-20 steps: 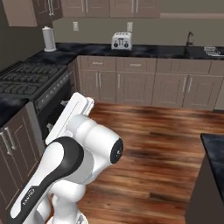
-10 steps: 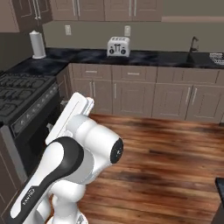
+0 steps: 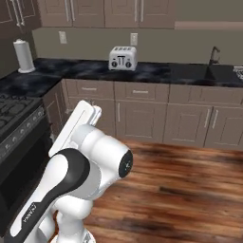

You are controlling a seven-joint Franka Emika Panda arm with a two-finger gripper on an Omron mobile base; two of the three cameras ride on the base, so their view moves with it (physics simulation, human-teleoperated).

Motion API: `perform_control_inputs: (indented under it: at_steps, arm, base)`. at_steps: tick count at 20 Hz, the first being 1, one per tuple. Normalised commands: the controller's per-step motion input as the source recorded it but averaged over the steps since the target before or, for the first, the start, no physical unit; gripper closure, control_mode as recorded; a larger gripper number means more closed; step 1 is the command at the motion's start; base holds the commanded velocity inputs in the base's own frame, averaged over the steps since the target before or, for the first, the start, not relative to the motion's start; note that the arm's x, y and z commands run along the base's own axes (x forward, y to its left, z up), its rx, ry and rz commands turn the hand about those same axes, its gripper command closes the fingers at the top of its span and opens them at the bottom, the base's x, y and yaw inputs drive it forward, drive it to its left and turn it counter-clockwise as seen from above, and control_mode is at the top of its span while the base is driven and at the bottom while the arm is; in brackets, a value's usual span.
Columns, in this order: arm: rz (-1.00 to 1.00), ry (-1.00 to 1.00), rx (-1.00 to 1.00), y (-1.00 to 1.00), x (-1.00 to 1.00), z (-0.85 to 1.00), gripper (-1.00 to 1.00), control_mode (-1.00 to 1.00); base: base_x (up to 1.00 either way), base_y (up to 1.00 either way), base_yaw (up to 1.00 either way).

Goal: Retrieve the wine glasses from the counter and place one next to each plate.

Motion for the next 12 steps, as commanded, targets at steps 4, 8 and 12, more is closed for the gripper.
perform_control_inputs:
  at_steps: [4,8,12]
  arm:
    - [0.0,0.0,0.0,0.0,0.0,0.0,-1.0,1.0]
    - [0.0,0.0,0.0,0.0,0.0,0.0,-1.0,1.0]
    - [0.0,0.0,0.0,0.0,0.0,0.0,-1.0,1.0]
  base:
    - [1.0,-0.51,0.06]
    - [1.0,-0.72,0.03]
    - [1.0,-1.0,0.0]
